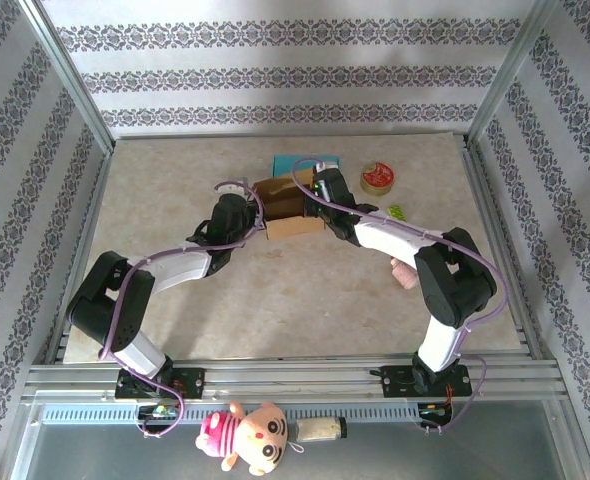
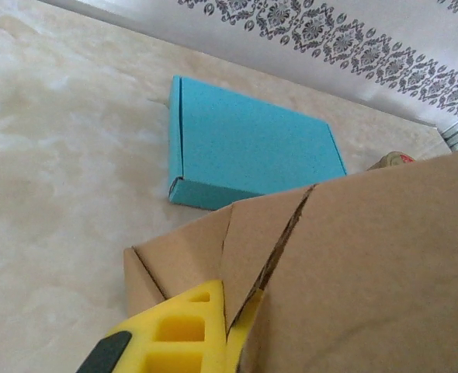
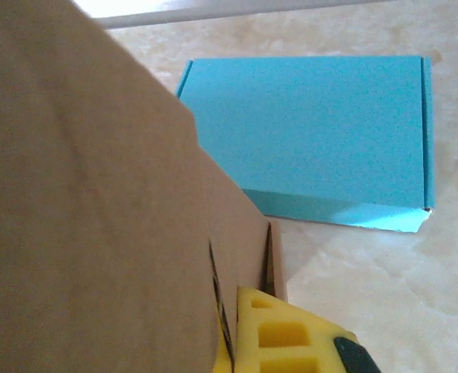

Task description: Fold the paper box

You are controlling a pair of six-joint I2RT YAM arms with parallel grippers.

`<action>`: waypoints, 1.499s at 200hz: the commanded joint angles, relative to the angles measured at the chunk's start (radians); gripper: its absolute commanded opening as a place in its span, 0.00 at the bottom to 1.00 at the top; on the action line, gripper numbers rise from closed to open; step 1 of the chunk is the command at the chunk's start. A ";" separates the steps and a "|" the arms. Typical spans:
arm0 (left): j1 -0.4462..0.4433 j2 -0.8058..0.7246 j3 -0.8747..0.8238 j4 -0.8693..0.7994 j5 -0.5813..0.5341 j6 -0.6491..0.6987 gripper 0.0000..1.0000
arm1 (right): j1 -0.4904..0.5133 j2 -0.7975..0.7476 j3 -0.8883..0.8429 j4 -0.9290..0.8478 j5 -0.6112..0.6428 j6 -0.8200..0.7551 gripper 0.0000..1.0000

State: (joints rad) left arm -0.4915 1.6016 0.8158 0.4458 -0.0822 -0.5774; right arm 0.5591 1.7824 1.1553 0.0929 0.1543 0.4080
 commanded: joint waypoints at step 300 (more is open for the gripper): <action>-0.141 -0.509 -0.157 -0.281 -0.154 -0.368 0.43 | -0.148 -0.396 0.101 -0.317 -0.513 -0.185 0.80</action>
State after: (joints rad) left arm -0.7258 1.0676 0.6285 0.2111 -0.2890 -0.7258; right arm 0.4858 1.2736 1.0363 -0.0841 -0.1616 0.2379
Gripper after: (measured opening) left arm 0.414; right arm 0.799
